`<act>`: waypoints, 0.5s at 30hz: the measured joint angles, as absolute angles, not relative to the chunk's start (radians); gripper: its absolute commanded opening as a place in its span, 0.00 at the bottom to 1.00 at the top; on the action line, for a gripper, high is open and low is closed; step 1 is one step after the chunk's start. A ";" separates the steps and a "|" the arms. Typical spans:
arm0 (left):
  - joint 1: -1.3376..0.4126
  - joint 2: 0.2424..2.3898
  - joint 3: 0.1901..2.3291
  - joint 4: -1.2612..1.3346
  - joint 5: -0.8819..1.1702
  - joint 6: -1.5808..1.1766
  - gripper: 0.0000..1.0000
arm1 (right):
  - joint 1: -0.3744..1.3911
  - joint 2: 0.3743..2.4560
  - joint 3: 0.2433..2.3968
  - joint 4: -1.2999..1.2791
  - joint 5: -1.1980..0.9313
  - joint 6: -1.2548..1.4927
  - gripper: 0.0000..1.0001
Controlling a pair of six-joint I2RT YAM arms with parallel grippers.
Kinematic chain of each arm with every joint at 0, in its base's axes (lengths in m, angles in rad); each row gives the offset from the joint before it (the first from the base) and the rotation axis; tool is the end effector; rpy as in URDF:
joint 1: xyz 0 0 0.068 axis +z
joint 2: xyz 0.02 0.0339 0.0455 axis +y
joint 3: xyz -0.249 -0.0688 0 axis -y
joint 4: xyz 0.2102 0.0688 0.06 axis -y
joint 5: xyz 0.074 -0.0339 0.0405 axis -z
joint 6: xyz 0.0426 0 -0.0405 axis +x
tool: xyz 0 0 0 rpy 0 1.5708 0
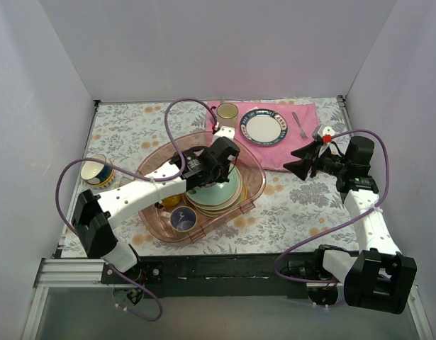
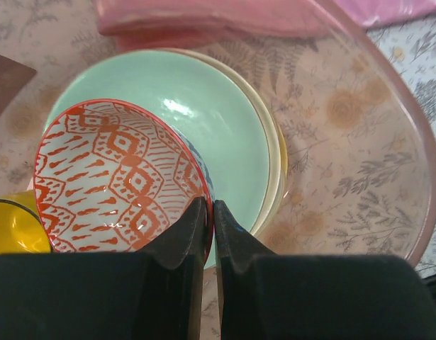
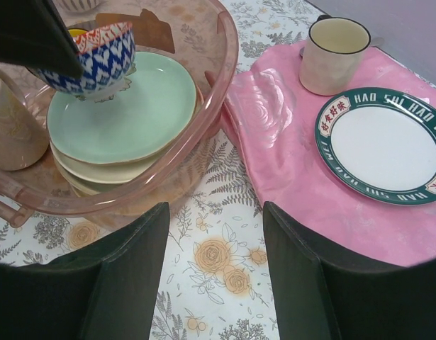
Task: Place the mixed dishes into the plastic bin
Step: Place the bowl in the plastic bin.
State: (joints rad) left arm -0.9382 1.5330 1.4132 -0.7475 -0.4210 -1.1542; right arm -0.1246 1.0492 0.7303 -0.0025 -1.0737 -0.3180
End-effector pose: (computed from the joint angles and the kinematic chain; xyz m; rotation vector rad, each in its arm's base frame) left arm 0.1911 -0.2312 0.3107 -0.4442 2.3571 -0.5037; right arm 0.2069 0.0118 0.2907 -0.8527 1.5533 0.6878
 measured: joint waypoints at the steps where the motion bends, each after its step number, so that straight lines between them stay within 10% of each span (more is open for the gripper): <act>1: -0.950 1.551 1.412 -0.750 -0.427 -1.158 0.00 | -0.125 1.049 0.731 -0.002 -1.073 -0.318 0.63; 15: -1.034 1.716 1.433 -0.791 -0.538 -1.172 0.00 | -0.135 1.055 0.730 -0.002 -1.077 -0.318 0.63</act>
